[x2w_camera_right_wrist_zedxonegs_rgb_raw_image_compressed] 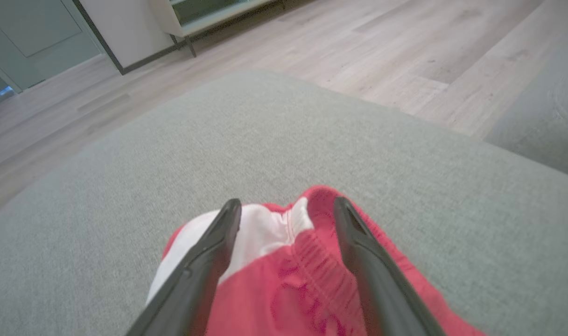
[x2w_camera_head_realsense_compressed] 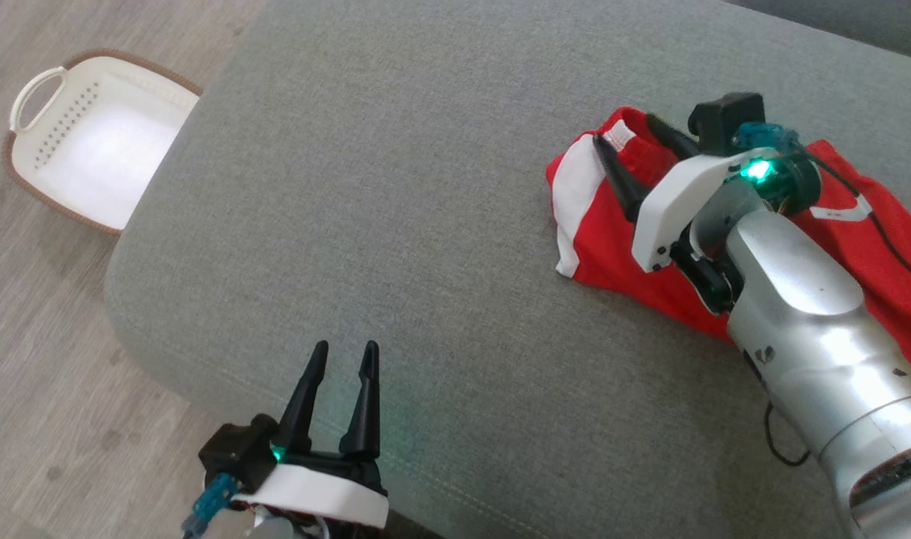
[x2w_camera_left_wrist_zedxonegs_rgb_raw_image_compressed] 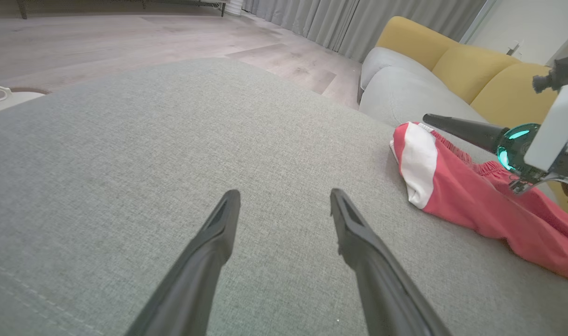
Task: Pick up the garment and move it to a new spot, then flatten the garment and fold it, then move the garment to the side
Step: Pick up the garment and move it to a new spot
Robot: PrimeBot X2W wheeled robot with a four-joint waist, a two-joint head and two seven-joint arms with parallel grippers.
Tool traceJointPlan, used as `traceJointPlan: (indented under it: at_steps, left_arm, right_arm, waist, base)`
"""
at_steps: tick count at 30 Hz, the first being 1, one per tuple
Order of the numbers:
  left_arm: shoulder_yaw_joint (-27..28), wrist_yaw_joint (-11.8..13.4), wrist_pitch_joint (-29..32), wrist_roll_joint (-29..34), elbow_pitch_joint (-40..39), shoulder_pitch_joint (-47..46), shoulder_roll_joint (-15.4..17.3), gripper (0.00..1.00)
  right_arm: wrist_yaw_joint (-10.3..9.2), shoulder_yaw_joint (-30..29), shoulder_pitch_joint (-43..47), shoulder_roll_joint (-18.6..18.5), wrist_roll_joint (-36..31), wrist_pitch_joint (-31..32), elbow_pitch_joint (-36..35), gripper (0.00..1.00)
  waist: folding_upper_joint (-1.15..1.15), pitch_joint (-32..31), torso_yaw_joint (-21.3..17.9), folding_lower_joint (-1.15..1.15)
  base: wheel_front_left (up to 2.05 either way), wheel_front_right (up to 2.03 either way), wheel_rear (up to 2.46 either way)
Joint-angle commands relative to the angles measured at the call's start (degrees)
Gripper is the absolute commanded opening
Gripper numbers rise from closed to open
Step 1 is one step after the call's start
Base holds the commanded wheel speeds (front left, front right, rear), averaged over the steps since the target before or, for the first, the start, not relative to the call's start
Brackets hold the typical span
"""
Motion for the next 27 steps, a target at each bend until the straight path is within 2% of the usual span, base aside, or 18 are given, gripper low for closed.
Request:
traceJointPlan:
  at_steps: [1,8,10,14,15,16,22,27]
  left_arm:
    - [1.09,0.23,-0.55,-0.25,-1.63,-1.12,0.08,1.0]
    - [0.58,0.55,-0.55,-1.09,-2.19,-1.69,0.08,1.0]
    - [0.42,0.72,-0.55,-1.47,-2.47,-1.76,0.08,1.0]
    - [0.07,0.84,-0.55,-1.79,-2.52,-1.78,0.08,1.0]
    - [0.07,0.84,-0.55,-1.79,-2.52,-1.78,0.08,1.0]
    - [0.08,0.86,-0.55,-1.84,-2.44,-1.79,0.08,1.0]
    - [0.51,0.88,-0.55,-1.69,-2.31,-1.96,0.08,1.0]
    - [1.14,0.83,-0.55,-1.27,-2.33,-1.64,0.08,1.0]
  right_arm:
    - [0.19,1.41,-1.74,0.35,1.07,0.42,-0.88,1.0]
    - [0.19,3.14,-3.27,-0.41,3.88,1.26,1.65,1.0]
    - [0.19,4.5,-3.57,-0.56,5.03,1.75,1.84,0.54]
    - [0.19,6.25,-3.81,-1.18,6.27,1.73,1.91,0.13]
    - [0.19,6.25,-3.81,-1.18,6.27,1.73,1.91,0.13]
    - [0.19,6.97,-3.94,-1.57,6.89,1.62,1.98,0.0]
    - [0.19,8.96,-5.12,-2.47,8.13,0.28,1.83,0.0]
    - [0.19,8.99,-8.31,-1.54,8.49,-7.89,-0.83,0.0]
  waist:
    - [0.0,0.31,0.34,0.0]
    - [0.0,1.02,1.07,0.0]
    - [0.0,1.35,1.18,0.0]
    - [0.0,1.5,1.21,0.0]
    - [0.0,1.5,1.21,0.0]
    - [0.0,1.48,1.22,0.0]
    - [0.0,1.16,1.37,0.0]
    - [0.0,-0.23,1.06,0.0]
  base:
    - [0.0,0.0,0.0]
    - [0.0,0.0,0.0]
    - [0.0,0.0,0.0]
    - [0.0,0.0,0.0]
    - [0.0,0.0,0.0]
    - [0.0,0.0,0.0]
    - [0.0,0.0,0.0]
    - [0.0,0.0,0.0]
